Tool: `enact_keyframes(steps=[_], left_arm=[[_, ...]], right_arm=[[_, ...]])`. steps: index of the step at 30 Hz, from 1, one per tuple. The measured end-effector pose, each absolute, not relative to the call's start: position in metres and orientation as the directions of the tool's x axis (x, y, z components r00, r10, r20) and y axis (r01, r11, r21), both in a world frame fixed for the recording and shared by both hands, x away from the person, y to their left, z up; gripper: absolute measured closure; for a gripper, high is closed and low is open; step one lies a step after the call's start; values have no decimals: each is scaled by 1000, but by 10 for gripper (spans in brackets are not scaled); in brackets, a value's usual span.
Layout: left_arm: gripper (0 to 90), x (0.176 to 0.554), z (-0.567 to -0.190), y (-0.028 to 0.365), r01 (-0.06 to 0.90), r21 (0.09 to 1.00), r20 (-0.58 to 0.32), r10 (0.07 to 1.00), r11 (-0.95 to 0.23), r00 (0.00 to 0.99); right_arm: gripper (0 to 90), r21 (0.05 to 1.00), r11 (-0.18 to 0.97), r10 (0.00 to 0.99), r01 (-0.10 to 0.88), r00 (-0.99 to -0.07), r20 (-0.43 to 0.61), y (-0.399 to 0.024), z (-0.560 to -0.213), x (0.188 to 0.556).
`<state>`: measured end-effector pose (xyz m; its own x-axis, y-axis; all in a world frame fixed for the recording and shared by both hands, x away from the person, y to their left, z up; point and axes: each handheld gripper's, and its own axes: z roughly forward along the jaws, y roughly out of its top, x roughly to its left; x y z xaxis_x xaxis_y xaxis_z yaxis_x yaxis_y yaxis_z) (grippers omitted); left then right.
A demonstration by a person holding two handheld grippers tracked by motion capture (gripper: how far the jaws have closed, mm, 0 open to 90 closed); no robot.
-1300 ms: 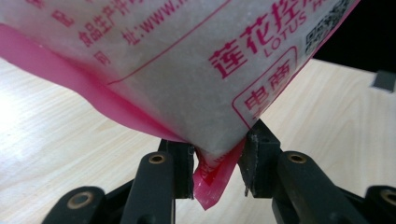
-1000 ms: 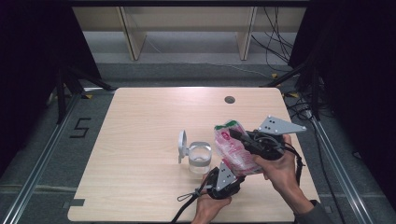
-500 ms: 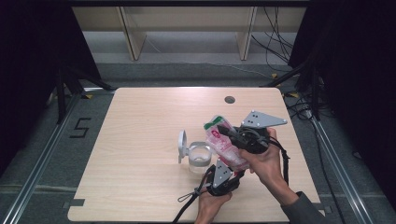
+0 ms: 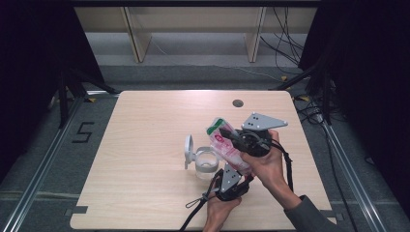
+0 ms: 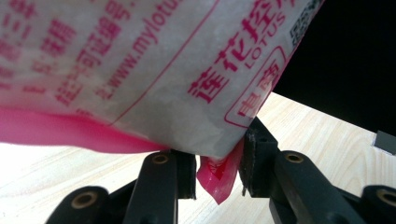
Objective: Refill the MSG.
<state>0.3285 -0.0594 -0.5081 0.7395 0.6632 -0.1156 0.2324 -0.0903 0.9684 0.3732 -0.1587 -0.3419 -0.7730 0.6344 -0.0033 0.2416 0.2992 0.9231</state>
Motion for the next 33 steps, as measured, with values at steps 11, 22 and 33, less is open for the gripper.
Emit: enact_keyframes(steps=[11,22,33], left_arm=[[706,332,-506,-59,229,972,-136,656,-58,743],[709,333,-506,-58,231,972,-143,654,-51,743],[710,334,-506,-59,233,972,-152,652,-38,743]], right_arm=[[900,906,379,606,187,-791,-90,-141,-340,379],[900,886,411,606,213,-791,-90,-130,-341,384],[900,870,436,611,232,-786,-96,-123,-342,390]])
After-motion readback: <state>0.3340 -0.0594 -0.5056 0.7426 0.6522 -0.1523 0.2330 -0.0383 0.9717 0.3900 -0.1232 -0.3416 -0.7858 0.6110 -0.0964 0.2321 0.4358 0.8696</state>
